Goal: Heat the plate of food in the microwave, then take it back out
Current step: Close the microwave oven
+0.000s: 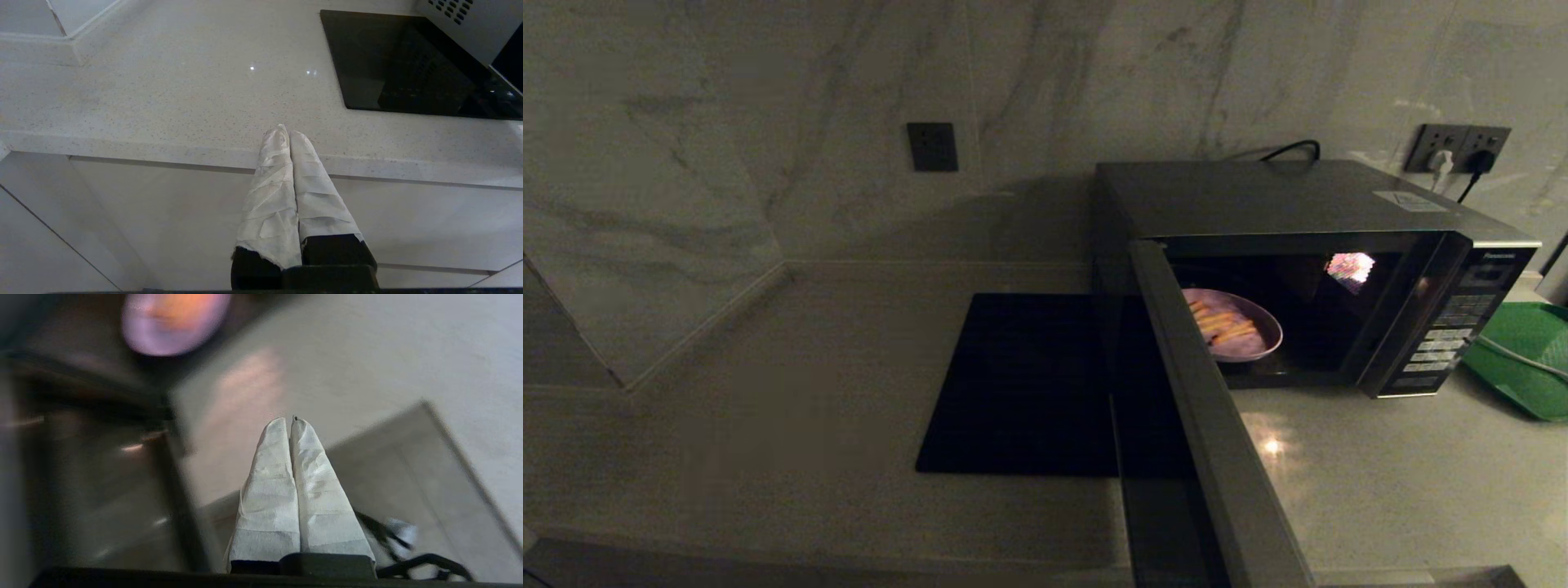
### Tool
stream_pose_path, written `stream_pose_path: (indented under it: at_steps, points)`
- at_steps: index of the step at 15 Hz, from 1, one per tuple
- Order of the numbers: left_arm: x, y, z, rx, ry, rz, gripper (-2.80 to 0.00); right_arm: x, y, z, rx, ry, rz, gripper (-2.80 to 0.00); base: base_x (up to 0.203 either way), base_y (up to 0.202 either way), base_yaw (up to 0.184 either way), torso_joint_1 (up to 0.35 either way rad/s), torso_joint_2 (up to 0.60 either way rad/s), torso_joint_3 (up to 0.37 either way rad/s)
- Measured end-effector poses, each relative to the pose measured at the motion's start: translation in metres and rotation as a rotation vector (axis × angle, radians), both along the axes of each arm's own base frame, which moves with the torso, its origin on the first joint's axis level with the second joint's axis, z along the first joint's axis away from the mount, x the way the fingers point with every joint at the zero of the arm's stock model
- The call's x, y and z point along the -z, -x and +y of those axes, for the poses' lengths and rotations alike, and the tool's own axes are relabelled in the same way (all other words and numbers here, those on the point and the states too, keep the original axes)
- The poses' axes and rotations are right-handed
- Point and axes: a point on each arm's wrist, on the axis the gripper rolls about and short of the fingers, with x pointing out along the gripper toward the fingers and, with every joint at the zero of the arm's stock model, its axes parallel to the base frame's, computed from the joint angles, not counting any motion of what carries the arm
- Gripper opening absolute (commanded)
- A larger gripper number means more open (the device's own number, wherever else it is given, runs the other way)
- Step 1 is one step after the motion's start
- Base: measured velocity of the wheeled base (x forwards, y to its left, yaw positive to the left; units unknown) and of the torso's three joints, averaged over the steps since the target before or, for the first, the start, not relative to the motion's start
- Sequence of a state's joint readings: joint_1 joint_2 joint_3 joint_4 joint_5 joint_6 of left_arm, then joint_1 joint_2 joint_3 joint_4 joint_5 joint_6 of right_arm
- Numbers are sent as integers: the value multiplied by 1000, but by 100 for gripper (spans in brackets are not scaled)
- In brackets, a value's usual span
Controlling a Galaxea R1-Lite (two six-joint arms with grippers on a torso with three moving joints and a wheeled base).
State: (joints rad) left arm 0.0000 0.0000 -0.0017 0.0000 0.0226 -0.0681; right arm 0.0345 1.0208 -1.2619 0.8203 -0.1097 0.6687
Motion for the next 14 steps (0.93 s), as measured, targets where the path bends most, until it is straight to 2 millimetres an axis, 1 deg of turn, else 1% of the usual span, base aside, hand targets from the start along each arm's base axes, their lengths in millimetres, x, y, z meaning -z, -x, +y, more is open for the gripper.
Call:
stream_pose_path:
  at_steps: [3,5,6,8,10,12,14]
  points:
    - [0,0,0,0,0,0,-280,-45,18,4,-171,-99,-39,-280,0,0,0,0,0,0]
    - [0,0,0,0,0,0,-280,-65,29,8,-322,-147,-22,-280,0,0,0,0,0,0]
    - [0,0,0,0,1,0,-280,-71,32,11,-401,-163,6,-280,0,0,0,0,0,0]
    - [0,0,0,0,0,0,-280,-75,30,16,-525,-171,88,-280,0,0,0,0,0,0]
    - [0,0,0,0,0,0,-280,-73,21,24,-607,-145,169,-280,0,0,0,0,0,0]
    - [0,0,0,0,0,0,-280,-67,9,35,-631,-68,260,-280,0,0,0,0,0,0]
    - [0,0,0,0,0,0,-280,-62,-1,47,-643,15,311,-280,0,0,0,0,0,0]
